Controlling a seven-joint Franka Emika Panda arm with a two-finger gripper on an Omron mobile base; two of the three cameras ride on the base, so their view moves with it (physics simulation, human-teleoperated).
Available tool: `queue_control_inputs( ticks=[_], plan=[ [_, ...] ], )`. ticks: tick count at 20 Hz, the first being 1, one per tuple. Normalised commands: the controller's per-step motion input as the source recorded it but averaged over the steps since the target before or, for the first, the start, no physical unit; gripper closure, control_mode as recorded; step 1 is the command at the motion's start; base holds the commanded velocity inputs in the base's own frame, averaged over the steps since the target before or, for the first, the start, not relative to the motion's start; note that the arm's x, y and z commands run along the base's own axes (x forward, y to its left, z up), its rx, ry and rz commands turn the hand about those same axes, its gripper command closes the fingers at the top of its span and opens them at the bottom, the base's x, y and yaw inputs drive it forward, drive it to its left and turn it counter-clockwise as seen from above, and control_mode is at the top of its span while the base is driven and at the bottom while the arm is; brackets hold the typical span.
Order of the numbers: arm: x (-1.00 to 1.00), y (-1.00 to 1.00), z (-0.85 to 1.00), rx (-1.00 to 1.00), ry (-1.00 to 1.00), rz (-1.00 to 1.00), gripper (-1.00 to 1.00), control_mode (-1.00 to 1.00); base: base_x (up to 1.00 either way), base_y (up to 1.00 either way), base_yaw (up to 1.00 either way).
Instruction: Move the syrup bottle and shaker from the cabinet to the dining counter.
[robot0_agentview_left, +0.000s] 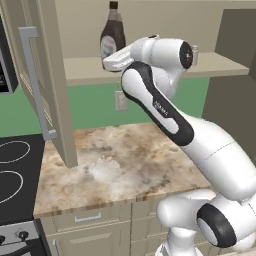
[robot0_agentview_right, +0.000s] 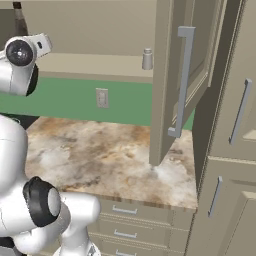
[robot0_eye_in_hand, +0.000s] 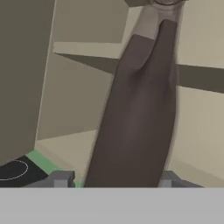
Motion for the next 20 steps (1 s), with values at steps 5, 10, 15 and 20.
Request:
queue_control_inputs(
  ticks=[5,10,15,20],
  plan=[
    [-1.00,-0.33,0.01,-0.09,0.00,-0.09,1.00,-1.00,0.00,0.00,0.00],
    [-1.00,-0.34,-0.12,-0.06,-0.04,-0.03,1.00,-1.00,0.00,0.00,0.00],
    [-0.99,-0.50,-0.12,0.00,-0.10,-0.07,1.00,-1.00,0.00,0.00,0.00],
    [-0.84,-0.59,0.00,0.00,-0.03,-0.09,1.00,-1.00,0.00,0.00,0.00]
  ],
)
